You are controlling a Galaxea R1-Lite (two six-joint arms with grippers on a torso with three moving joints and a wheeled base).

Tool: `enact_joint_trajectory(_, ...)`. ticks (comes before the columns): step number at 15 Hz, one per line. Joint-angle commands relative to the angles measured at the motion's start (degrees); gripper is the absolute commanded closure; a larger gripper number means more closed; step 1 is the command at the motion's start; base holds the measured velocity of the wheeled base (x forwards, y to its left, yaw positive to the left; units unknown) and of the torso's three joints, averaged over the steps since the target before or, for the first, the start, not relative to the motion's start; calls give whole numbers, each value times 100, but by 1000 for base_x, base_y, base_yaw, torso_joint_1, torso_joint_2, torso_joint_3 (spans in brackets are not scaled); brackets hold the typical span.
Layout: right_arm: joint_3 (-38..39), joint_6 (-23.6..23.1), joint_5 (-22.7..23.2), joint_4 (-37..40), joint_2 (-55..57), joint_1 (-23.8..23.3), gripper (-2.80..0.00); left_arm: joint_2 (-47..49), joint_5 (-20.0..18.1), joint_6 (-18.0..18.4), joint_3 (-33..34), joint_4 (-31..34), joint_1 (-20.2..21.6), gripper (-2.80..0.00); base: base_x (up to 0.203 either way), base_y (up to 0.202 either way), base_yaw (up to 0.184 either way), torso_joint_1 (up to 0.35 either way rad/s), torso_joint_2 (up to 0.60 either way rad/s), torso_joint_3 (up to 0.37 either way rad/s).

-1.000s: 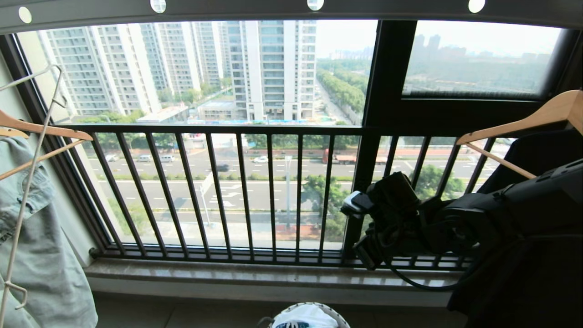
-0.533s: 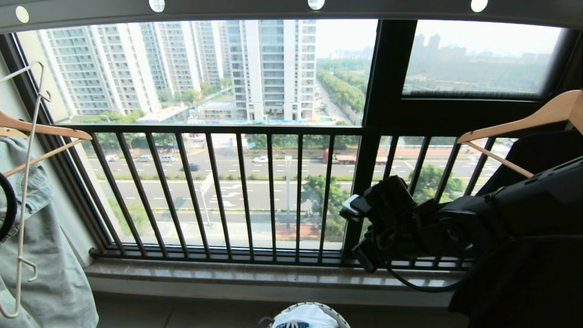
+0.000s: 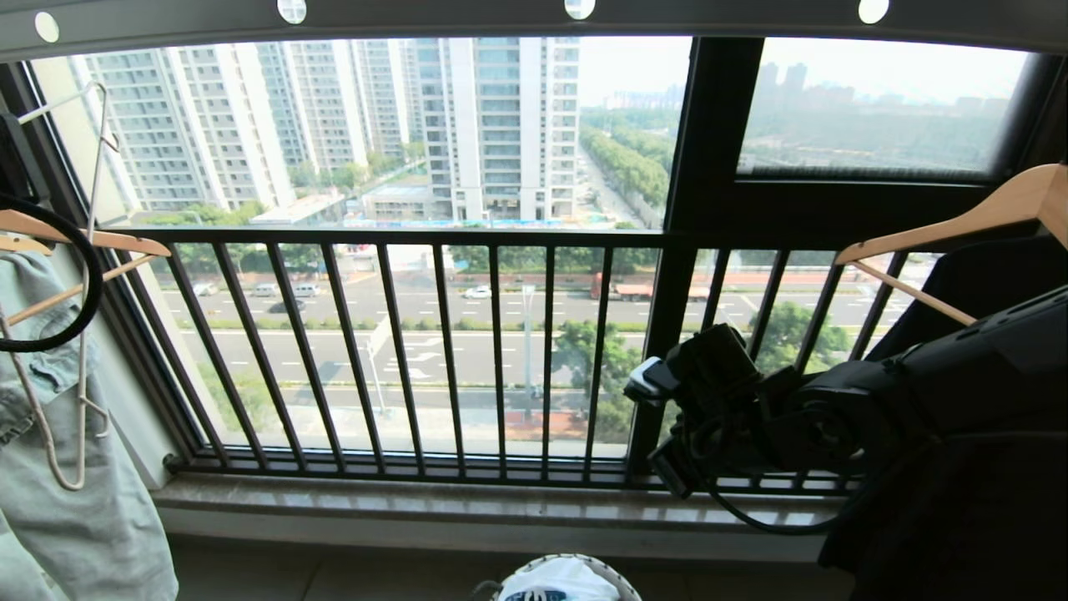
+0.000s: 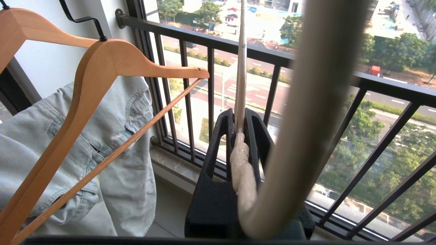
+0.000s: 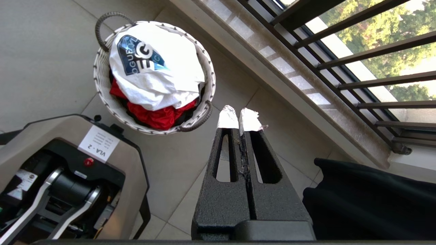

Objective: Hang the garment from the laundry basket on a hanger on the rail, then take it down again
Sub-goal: Hang the clothes rack on the clothesline

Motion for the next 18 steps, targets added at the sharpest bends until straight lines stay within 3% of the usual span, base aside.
enact_joint_trajectory(1, 1, -9, -61, -2, -8, 4, 0, 520, 12, -15, -313, -4, 6, 0, 0, 0, 0, 0, 0, 0)
enact_joint_trajectory(8, -25, 0, -78, -2, 120, 4, 0, 857, -13, -23, -565, -3, 189, 0, 0, 0, 0, 0, 0, 0)
enact_joint_trajectory(12, -25, 0, -78, -2, 116, 4, 0, 922, -554, -48, -591, -7, 288, 0, 0, 0, 0, 0, 0, 0)
enact_joint_trajectory(18, -34, 0, -69, -2, 133, 4, 0, 1232, -604, -48, -923, -9, 432, 0, 0, 0, 0, 0, 0, 0)
